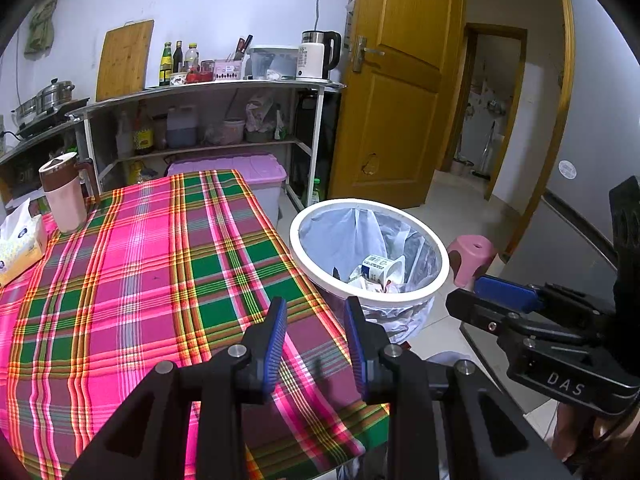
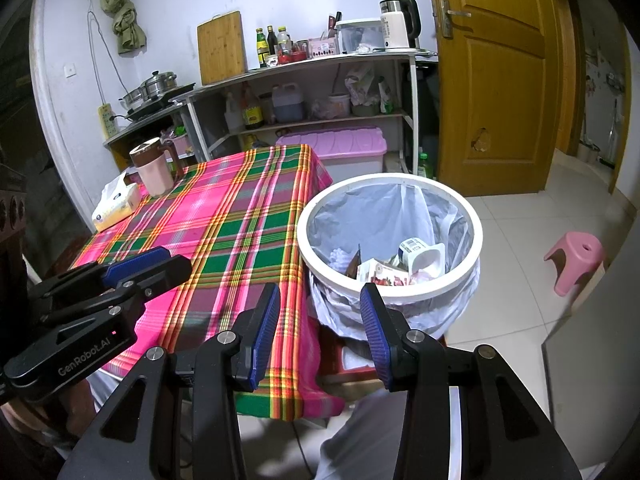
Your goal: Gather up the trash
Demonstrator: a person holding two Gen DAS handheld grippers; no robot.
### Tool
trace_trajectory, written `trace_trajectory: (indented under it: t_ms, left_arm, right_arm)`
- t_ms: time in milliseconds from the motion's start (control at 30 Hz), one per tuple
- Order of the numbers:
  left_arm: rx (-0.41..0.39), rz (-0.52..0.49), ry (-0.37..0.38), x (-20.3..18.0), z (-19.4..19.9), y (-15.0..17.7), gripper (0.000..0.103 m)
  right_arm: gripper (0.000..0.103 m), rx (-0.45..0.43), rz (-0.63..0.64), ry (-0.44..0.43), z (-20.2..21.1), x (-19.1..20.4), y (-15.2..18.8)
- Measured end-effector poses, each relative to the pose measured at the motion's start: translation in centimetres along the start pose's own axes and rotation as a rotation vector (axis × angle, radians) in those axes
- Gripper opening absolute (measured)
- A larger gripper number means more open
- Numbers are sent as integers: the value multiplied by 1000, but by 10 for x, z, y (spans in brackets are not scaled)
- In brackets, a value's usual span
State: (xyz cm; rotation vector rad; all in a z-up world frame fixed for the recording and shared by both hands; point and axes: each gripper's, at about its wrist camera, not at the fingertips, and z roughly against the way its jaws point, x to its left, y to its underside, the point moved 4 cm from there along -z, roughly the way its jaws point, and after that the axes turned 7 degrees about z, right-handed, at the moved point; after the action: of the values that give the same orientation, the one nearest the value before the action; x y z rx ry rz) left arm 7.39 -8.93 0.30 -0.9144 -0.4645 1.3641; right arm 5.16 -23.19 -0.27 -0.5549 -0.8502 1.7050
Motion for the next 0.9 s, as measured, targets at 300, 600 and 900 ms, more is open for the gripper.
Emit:
trace_trajectory:
  t_ms: [300,600,900]
  left_arm:
    - [5,1,-5,3,-2,5,29]
    - [15,-3,-12,3,-5,7,29]
    - [23,-8,-28,3,-7,10,29]
  right_arm:
    - [43,3,-1,-1,0,0,1]
    - [43,4,-2,0,0,0,-1]
    - [43,5,0,0,-1,-1,-2]
